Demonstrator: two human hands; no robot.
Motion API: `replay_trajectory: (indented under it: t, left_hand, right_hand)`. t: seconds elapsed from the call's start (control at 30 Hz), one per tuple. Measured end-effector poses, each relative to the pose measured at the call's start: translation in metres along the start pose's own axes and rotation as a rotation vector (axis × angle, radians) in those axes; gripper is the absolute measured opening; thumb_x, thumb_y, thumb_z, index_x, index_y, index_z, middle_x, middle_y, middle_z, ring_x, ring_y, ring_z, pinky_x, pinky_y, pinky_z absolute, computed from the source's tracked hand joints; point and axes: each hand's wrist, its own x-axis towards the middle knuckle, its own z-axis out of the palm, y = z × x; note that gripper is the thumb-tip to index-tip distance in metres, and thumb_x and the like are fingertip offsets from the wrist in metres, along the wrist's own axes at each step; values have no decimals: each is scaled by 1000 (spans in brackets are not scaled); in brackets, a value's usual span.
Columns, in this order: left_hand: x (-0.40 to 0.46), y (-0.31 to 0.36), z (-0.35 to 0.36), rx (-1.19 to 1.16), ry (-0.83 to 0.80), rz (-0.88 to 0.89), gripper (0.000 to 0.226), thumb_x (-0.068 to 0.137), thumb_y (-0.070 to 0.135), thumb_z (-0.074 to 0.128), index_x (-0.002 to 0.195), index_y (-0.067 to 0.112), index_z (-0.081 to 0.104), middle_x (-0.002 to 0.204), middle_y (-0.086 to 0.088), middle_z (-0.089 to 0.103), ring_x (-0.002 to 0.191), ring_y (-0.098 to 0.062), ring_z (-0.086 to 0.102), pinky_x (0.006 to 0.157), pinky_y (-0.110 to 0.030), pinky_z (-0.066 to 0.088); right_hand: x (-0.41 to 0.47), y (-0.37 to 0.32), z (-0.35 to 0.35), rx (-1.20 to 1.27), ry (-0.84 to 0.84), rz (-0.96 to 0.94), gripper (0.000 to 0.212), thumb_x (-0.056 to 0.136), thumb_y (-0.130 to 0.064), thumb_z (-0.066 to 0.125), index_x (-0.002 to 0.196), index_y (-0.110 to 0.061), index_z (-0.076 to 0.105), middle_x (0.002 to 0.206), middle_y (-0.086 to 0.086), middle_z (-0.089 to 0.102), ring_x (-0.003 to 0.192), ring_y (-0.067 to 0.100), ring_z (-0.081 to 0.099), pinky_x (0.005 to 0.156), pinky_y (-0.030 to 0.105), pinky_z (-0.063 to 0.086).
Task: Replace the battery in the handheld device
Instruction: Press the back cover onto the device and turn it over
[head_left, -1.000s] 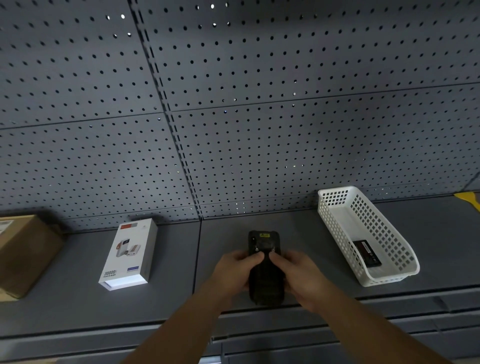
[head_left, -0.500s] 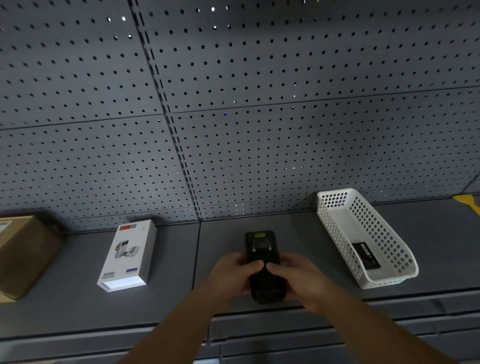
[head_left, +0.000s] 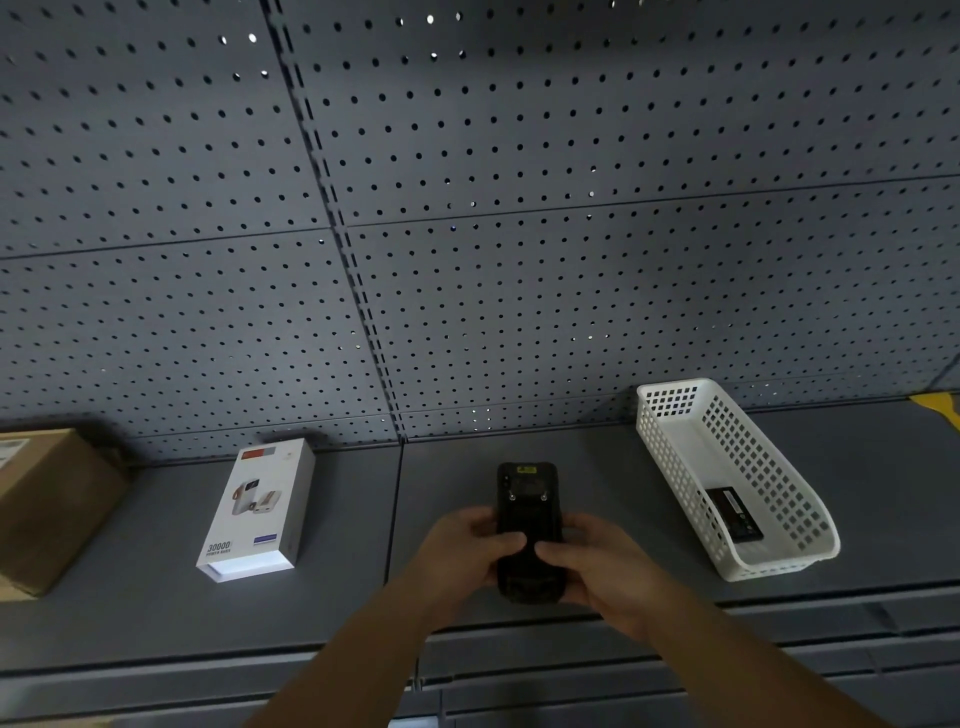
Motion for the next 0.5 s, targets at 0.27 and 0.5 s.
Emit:
replay_trajectory:
  t: [0.27, 0.5]
  left_hand:
    - [-1, -7, -1, 43, -3, 18, 42, 83, -9, 75, 122, 6, 69, 115, -16, 76, 107, -26, 74, 94, -39, 61]
    - [0, -5, 5, 42, 149, 8, 28, 94, 21, 73, 118, 9, 67, 114, -14, 75, 103, -25, 76, 88, -41, 64]
  right_hand:
    - [0, 0, -3, -30, -6, -7, 41, 90, 4, 73, 130, -5, 66, 121, 20, 78, 107, 36, 78, 86, 51, 65]
    - [-4, -6, 10, -49, 55, -5, 27, 100, -23, 69, 124, -11, 67, 119, 18, 79, 102, 31, 80, 75, 45, 66]
